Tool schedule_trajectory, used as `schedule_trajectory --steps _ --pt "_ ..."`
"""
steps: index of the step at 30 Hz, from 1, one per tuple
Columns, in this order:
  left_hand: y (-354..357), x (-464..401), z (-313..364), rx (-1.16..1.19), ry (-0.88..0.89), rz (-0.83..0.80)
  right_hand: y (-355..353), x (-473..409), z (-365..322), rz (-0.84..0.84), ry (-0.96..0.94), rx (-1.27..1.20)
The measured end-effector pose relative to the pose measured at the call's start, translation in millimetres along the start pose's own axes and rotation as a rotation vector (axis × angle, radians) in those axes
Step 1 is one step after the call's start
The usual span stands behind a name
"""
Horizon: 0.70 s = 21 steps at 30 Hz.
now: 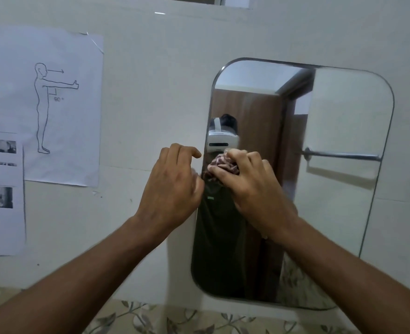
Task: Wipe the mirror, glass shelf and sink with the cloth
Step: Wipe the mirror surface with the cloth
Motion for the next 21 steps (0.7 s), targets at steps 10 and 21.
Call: schedule_trajectory --steps 10,21 --pt "-1 -26 5 -0.018 0.025 -0.016 -8 -73 31 0.129 0.209 0.004" --pt "-5 -52 9 0.020 0.055 0.038 -12 -96 50 0.171 0.236 0.047"
Point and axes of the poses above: each hand's wrist, its own x-axis away from the middle knuckle, its own y-axis out of the palm, z = x × y, the point moved 2 cm from there along -x, towards the middle knuckle, and after that the axes turned 10 degrees about x, right-handed, at the moved point
